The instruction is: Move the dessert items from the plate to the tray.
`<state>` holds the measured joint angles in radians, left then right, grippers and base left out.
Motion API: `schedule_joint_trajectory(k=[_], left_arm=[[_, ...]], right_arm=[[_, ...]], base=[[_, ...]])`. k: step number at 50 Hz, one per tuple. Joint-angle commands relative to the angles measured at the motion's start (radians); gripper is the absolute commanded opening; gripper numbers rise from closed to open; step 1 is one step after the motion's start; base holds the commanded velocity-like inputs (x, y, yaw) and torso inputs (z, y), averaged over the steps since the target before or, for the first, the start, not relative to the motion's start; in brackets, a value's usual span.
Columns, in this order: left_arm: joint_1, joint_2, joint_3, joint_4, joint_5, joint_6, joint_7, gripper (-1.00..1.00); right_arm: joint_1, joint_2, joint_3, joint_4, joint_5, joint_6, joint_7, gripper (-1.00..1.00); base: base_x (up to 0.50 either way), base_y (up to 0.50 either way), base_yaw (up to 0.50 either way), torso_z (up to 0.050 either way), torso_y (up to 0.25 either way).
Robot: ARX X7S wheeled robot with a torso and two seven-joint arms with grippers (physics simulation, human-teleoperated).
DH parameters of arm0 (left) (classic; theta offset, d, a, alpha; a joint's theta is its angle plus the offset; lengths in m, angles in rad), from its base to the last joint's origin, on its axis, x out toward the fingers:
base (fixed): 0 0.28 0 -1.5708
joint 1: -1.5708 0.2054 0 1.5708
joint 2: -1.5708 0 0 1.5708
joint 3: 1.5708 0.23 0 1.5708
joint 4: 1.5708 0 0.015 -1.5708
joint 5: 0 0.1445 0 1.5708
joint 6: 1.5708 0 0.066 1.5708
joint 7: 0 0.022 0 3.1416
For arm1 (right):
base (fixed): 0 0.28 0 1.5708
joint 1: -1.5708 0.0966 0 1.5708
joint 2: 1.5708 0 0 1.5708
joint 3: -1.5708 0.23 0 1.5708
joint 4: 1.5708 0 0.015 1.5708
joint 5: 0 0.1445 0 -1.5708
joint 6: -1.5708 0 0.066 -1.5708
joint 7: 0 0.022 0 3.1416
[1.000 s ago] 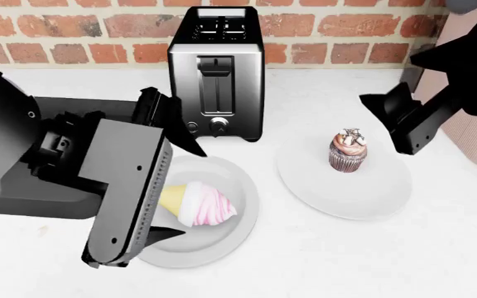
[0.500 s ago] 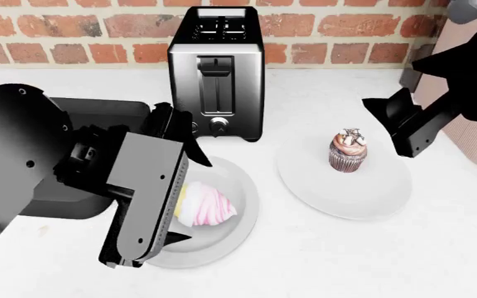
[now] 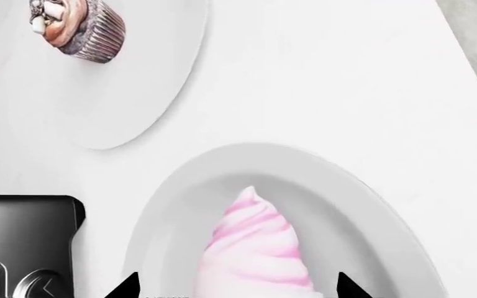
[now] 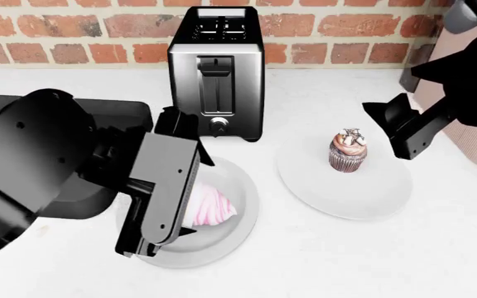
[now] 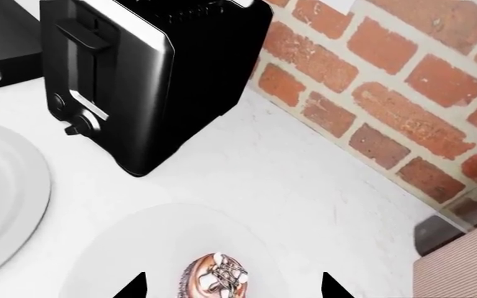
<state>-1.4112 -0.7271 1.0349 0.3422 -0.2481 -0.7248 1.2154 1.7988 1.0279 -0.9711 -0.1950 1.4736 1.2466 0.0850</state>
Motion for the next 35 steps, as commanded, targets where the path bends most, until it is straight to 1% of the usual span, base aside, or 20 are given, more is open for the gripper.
schedule_joint_trajectory(k=[1, 33, 34, 35], left_arm=[[0.012, 0.002, 0.025, -0.019, 0.015, 0.011, -0.006, 1.00], [0.029, 0.012, 0.059, -0.063, 0.041, 0.039, -0.028, 1.00], [0.030, 0.012, 0.060, -0.063, 0.042, 0.040, -0.027, -1.00], [0.030, 0.012, 0.061, -0.063, 0.042, 0.040, -0.027, -1.00]], right_arm=[[-0.018, 0.004, -0.006, 0.003, -0.023, -0.022, -0.011, 1.00], [-0.038, 0.009, -0.010, -0.002, -0.041, -0.046, -0.011, 1.00], [-0.038, 0.009, -0.010, -0.002, -0.043, -0.047, -0.012, 1.00], [-0.038, 0.009, -0.011, -0.003, -0.044, -0.047, -0.012, 1.00]], base=[[0.00, 0.00, 0.00, 0.000, 0.000], [0.00, 0.00, 0.00, 0.000, 0.000], [0.00, 0.00, 0.00, 0.000, 0.000], [0.00, 0.00, 0.00, 0.000, 0.000]])
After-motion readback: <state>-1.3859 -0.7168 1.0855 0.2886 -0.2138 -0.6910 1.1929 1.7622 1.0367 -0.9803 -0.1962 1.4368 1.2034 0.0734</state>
